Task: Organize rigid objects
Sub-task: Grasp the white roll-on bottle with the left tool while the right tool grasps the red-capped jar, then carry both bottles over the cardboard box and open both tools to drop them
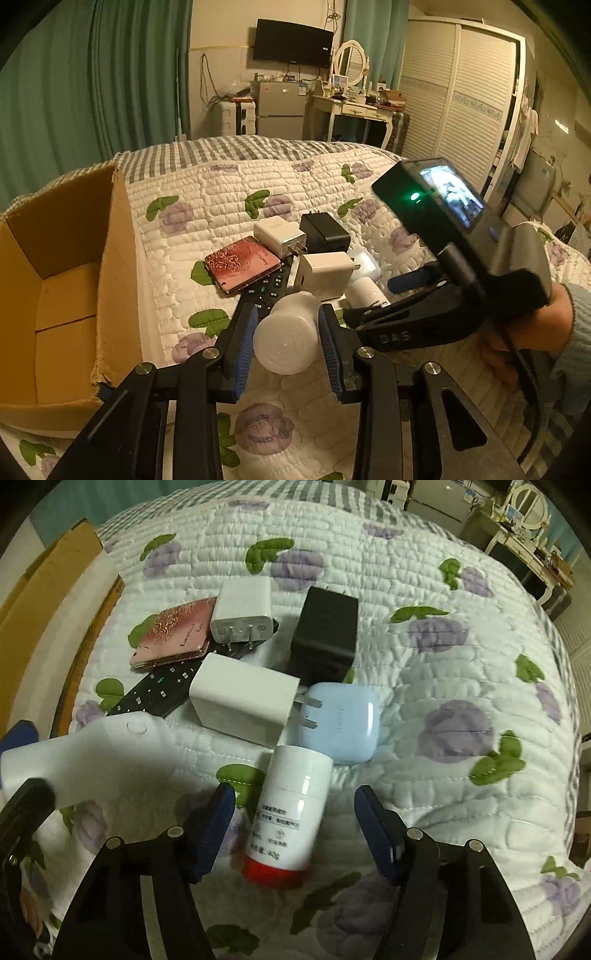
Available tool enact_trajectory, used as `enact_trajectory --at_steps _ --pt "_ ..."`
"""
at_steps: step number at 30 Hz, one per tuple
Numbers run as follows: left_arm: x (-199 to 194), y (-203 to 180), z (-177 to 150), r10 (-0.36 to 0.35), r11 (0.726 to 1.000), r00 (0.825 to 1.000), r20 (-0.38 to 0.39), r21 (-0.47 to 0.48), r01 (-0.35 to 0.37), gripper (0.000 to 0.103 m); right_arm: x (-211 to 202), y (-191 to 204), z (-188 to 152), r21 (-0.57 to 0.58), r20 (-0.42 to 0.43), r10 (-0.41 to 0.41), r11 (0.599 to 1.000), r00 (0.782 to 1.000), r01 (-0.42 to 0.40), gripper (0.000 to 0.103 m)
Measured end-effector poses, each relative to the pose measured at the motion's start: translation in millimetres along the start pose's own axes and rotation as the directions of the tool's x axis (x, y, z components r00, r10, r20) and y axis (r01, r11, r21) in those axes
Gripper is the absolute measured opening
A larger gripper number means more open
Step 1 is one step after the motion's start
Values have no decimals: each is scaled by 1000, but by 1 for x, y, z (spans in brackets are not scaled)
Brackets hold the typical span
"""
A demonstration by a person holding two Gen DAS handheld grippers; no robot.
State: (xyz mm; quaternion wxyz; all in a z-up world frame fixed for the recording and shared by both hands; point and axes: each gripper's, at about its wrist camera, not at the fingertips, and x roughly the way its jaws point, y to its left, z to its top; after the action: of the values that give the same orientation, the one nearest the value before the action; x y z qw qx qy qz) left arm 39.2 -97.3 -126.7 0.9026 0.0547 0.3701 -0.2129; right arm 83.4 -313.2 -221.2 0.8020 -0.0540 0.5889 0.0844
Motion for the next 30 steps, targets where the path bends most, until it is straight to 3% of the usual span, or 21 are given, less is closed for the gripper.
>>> enact_trajectory --at_steps 1,2,8,16,22,30 --pt "-1 0 1 4 1000 1000 2 1 -4 34 0 1 -1 -5 -4 2 1000 1000 -2 42" --pt "-2 0 2 9 1000 1000 2 2 -9 34 -2 2 -4 -2 0 5 1000 1000 -5 40" --pt "-18 -2 10 30 1000 999 15 3 -30 33 -44 6 -18 -2 97 26 1000 995 -26 39" --pt "-52 -11 27 37 999 996 81 30 -39 32 -114 3 -24 33 263 20 999 965 -30 37" --pt "-94 -4 58 50 998 984 172 22 -54 32 -180 21 -14 -1 377 6 1000 926 -6 37" --pt "-152 41 103 115 993 952 284 -14 -116 32 -246 71 20 -77 497 47 997 867 -10 37"
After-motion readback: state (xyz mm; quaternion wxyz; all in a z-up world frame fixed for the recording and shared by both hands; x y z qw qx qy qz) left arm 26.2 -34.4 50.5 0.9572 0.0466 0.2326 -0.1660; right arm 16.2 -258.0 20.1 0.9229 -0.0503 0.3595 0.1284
